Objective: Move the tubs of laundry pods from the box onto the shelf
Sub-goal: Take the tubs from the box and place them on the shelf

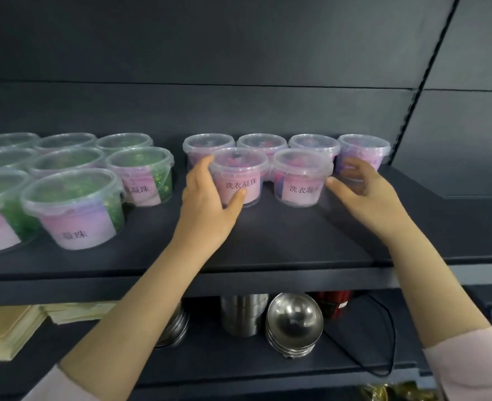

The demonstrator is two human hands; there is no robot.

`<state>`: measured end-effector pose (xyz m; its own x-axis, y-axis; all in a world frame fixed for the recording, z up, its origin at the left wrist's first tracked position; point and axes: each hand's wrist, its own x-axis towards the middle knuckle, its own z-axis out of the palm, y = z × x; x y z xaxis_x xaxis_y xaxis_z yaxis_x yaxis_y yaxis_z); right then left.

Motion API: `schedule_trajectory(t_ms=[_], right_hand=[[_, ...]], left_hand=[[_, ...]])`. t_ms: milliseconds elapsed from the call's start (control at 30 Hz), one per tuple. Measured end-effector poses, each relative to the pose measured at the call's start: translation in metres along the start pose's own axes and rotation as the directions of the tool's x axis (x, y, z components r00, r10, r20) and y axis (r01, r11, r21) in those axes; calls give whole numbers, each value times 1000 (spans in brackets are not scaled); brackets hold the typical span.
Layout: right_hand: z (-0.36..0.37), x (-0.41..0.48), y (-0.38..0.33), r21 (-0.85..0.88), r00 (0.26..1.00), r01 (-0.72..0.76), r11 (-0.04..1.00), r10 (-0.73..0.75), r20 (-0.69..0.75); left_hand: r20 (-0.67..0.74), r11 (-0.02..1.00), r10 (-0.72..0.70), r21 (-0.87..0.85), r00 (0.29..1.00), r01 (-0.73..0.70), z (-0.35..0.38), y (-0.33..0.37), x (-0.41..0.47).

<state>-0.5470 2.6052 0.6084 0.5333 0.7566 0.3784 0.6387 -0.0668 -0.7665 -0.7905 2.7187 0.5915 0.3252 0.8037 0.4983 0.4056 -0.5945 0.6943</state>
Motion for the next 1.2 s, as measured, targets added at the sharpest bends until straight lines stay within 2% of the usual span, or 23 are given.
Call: schedule_trajectory(t_ms=[100, 200, 300, 400, 567, 700, 933, 1133, 1200], right_hand=[[-8, -52, -25, -162, 988, 92, 982, -111, -112], [-9, -117, -51, -350, 945, 147, 925, -236, -226], [-1, -186, -67, -505, 916, 81, 859, -264, -302], [11, -252, -71, -557, 904, -18, 830, -224, -364], [30, -356, -55, -563, 920, -202, 802, -41, -389], [28, -429, -33, -528, 891, -370, 764, 130, -436], [-5, -517, 39, -389, 721, -663, 640, 405, -562], [-48, -564, 132, -195, 559, -810, 553, 628, -541], [-63, -575, 167, -115, 502, -840, 530, 679, -535]], left_hand=[[-4, 968, 220, 122, 975, -218, -20, 15, -26], [-22, 872, 444, 240, 896, -426, -38, 26, -56], [-27, 786, 589, 254, 808, -564, -48, 24, -93], [16, 737, 655, 208, 755, -644, -52, 15, -135], [212, 724, 666, 46, 715, -688, -41, -3, -204], [339, 757, 631, -70, 698, -650, -21, -6, -257], [586, 776, 586, -207, 560, -595, 52, 5, -328], [781, 826, 468, -221, 413, -519, 138, 25, -379], [827, 863, 400, -194, 395, -467, 165, 31, -395]])
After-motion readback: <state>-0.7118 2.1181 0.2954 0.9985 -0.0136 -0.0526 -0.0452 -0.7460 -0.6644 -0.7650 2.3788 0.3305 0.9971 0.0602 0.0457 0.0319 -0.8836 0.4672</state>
